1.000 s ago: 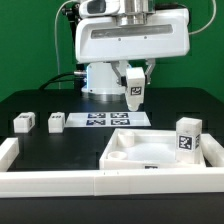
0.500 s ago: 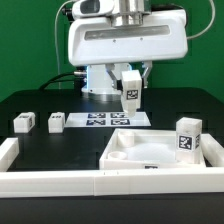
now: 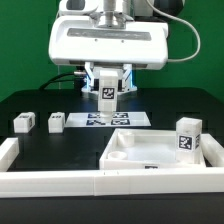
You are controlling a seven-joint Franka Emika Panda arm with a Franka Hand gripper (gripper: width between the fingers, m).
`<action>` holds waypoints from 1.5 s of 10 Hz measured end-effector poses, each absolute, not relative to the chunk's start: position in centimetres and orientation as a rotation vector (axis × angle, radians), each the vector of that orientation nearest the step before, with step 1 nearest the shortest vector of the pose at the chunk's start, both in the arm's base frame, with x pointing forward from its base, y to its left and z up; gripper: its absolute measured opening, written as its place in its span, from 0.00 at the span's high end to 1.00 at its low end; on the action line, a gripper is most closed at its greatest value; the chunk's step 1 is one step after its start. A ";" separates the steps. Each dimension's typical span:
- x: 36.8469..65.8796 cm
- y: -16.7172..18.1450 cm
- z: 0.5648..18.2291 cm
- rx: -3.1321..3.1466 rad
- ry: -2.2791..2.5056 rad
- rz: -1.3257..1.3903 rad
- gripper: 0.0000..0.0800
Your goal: Assemble square table
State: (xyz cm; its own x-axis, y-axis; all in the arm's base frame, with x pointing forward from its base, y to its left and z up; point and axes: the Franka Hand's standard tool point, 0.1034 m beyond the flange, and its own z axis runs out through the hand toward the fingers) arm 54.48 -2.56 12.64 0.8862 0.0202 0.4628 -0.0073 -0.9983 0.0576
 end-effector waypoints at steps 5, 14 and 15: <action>57.2 -1.3 11.6 2.996 0.000 0.777 0.64; 58.9 -3.1 10.4 2.995 -0.036 0.773 0.64; 59.4 -3.1 10.2 2.995 -0.036 0.777 0.64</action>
Offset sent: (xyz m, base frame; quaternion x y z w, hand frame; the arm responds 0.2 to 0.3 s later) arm 0.0254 0.0264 -0.0087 0.0533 0.0231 0.0571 0.9967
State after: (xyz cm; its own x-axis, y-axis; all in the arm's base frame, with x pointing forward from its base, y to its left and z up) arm 59.37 -3.05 10.17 0.8736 -0.0105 0.4866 -0.0343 -0.9986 0.0400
